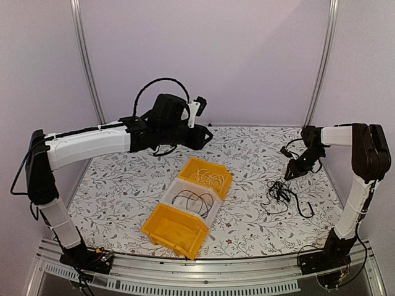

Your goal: Untangle the cables

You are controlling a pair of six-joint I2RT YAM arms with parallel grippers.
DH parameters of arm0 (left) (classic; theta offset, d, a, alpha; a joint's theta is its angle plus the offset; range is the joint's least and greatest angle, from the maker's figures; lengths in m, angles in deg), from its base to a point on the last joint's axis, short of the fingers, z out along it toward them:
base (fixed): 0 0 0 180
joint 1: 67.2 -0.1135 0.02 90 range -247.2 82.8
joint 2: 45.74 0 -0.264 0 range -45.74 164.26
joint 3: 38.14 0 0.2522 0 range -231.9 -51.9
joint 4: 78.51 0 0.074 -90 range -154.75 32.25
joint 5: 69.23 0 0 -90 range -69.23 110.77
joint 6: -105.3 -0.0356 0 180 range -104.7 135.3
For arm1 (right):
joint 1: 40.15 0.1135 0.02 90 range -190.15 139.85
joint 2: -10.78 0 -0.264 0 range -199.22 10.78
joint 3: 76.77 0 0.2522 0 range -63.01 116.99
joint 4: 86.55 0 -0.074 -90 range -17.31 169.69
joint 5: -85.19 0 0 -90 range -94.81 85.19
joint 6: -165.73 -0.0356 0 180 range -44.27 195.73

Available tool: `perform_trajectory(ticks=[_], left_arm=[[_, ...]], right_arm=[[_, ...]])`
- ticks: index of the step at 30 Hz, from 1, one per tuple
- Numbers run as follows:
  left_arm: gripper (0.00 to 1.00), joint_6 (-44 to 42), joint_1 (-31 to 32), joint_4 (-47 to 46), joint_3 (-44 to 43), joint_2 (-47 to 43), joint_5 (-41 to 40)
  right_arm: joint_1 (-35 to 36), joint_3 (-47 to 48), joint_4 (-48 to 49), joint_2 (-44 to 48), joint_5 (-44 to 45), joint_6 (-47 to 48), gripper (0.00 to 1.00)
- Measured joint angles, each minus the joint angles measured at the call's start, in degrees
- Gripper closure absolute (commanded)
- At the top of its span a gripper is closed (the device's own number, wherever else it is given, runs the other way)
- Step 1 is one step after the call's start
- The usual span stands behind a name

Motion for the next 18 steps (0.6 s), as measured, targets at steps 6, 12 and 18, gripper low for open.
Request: perform_trajectory(ticks=[6, 12, 18], left_arm=[[0.58, 0.15, 0.68, -0.37, 0.35, 0.0, -0.39], [0.58, 0.5, 1.31, -0.79, 0.35, 0.0, -0.9], [0.55, 0.85, 2.19, -1.73, 0.87, 0.0, -1.07]], right_arm=[[0.0, 0.0, -0.31, -2.43, -0.04, 0.09, 0.72], [-0.02, 0.04, -0.46, -2.82, -0.33, 0.35, 0.89], [-1.09, 0.31, -2.95, -2.62, -0.13, 0.59, 1.0]])
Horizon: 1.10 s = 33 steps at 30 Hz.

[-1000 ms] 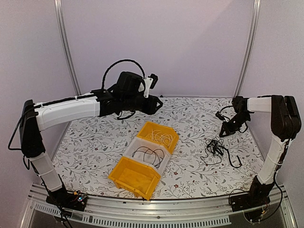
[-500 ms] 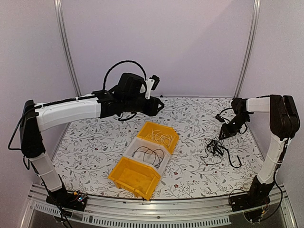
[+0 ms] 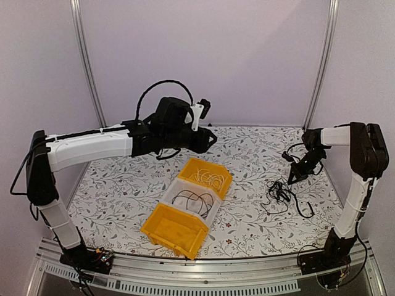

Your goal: Untangle the cables

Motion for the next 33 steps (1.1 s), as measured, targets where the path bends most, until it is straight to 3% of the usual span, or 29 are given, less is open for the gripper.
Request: perform_trajectory(ticks=[4, 12, 25, 31, 33], left_arm=[[0.39, -0.7, 0.94, -4.46, 1.99, 0.0, 1.33], [0.37, -1.01, 6.38, -14.86, 1.62, 1.57, 2.71], [0.33, -5.88, 12.11, -23.85, -19.65, 16.44, 5.84], [0.32, -7.3, 12.61, -25.46, -36.3, 30.69, 8.2], [0.36, -7.3, 12.61, -25.79, -38.8, 34.45, 7.98]], right_arm=[[-0.92, 5.6, -5.95, 3.17, 1.01, 0.85, 1.0], [-0.28, 26.73, -11.72, 19.17, 0.48, 4.81, 1.0], [7.98, 45.9, -17.66, 20.0, -7.76, 8.41, 1.0], [7.98, 41.72, -15.58, 23.04, -10.91, 8.35, 1.0], [7.98, 41.4, -15.54, 23.04, -12.02, 7.74, 1.0]])
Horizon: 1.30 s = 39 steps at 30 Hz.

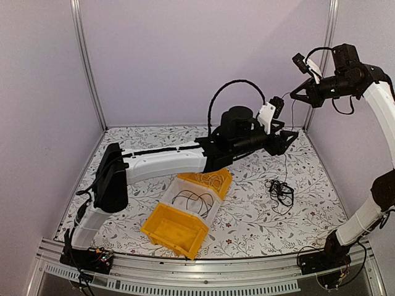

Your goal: Untangle the cables

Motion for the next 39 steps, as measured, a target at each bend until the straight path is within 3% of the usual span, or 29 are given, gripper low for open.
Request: perform_trajectory(ticks=[2, 7, 9, 24, 28, 35, 39], left_arm=[[0.47, 0.63, -0.22, -0.74, -1.4, 3.32, -0.04], [0.87, 5.92, -0.92, -2.8, -6.34, 12.55, 1.79], [0.92, 8.74, -1.16, -3.72, -7.17, 15.5, 3.19], [0.93, 18.51, -1.11, -9.88, -8.26, 20.17, 7.5], [0.92, 19.98, -1.03, -9.84, -9.42, 20.31, 8.09], [0.73, 20.61, -1.03, -5.57, -8.2, 23.21, 9.35], [0.66, 18.23, -1.05, -4.44, -0.48, 19.45, 8.79]], right_arm=[[0.0, -0.07, 0.04, 0.22, -1.53, -0.81, 1.0], [0.0, 0.42, 0.11, 1.86, -4.2, -3.13, 1.0], [0.0, 2.47, 0.04, 2.08, -4.72, -4.11, 1.0], [0.0, 20.15, 13.7, 11.93, 1.09, -14.71, 1.0], [0.0, 25.79, 22.97, 11.5, 2.78, -17.57, 1.0], [0.0, 24.44, 36.33, 12.48, 3.3, -20.57, 1.0], [0.0, 16.87, 39.71, 13.86, 2.86, -21.24, 1.0]])
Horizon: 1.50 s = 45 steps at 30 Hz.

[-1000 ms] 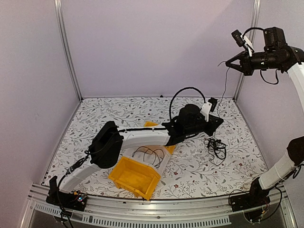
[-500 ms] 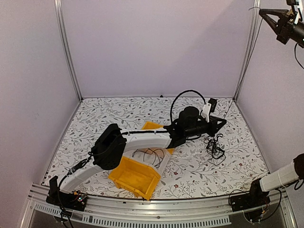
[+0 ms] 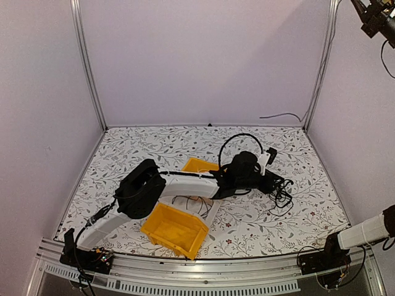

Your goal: Untangle the cables

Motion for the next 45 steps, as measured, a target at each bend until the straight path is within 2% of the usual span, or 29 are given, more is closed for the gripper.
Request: perform_trajectory(ticks=[2, 4, 9, 14, 18, 25, 32, 38, 45], left_arm=[[0.65, -0.98, -0.04, 0.83, 6.73, -5.07, -0.59], [0.63, -1.2, -0.07, 0.48, 9.84, -8.02, -1.03], [0.61, -0.55, -0.09, -1.05, 25.42, -24.68, -3.93], [0.6, 0.63, -0.09, -1.09, 35.54, -38.53, -9.64], [0.59, 2.08, -0.2, 4.76, 39.63, -46.29, -16.39], [0.58, 5.9, -0.48, 16.59, 53.18, -62.88, -32.28], [0.57, 13.27, -3.15, 26.69, 64.35, -78.05, -45.16], [0.57, 19.08, -4.07, 33.14, 71.69, -88.26, -51.3], [0.56, 24.83, -4.13, 39.71, 74.79, -95.1, -55.19]], right_arm=[[0.0, -2.82, 0.52, -0.09, -0.31, -0.11, 1.0], [0.0, -4.92, 0.66, -0.74, -0.79, -0.22, 1.0], [0.0, -10.23, 1.18, -0.59, -2.86, -0.81, 1.0], [0.0, -16.2, 1.73, 1.05, -5.62, -1.73, 1.0], [0.0, -20.5, 1.66, 1.66, -8.0, -2.73, 1.0], [0.74, -24.68, 0.74, 0.55, -10.75, -3.13, 1.0], [6.1, -27.36, -0.33, -1.77, -10.93, -2.73, 1.0], [12.33, -27.82, -1.4, -3.89, -10.54, -1.64, 1.0], [17.99, -26.58, -1.38, -7.26, -10.38, -0.96, 1.0]])
